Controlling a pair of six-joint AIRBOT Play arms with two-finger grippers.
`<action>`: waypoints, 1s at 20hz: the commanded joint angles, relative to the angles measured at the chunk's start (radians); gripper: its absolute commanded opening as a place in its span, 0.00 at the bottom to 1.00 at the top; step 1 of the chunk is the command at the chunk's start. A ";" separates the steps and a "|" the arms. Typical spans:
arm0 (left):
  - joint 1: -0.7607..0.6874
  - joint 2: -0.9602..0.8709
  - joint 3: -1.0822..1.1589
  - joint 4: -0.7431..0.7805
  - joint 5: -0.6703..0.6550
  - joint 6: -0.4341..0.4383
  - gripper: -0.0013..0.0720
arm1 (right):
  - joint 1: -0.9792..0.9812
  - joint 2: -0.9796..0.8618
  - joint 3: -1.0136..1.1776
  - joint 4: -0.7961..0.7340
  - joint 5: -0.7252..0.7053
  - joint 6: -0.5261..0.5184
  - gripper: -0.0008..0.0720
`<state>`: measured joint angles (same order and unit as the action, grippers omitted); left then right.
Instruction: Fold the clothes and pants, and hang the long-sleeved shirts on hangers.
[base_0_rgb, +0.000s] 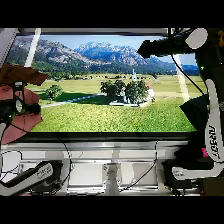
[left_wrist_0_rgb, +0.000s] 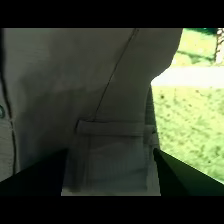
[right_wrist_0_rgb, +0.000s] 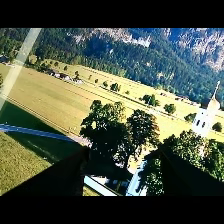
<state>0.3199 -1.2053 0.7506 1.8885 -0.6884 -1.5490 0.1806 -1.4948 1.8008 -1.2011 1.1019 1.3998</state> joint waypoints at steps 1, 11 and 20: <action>0.000 0.000 0.000 0.047 -0.037 0.000 0.80 | 0.001 0.001 0.000 0.000 0.000 0.000 0.69; 0.201 0.157 0.006 0.087 -0.077 -0.253 0.80 | 0.001 0.001 0.000 0.000 0.000 0.000 0.69; 0.492 0.166 -0.035 -0.414 -0.039 -0.214 0.80 | 0.001 0.000 0.000 0.000 -0.018 0.000 0.69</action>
<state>0.7498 -1.0420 0.7219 1.7138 -0.7670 -1.7912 0.1806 -1.4948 1.8008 -1.2015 1.0973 1.3998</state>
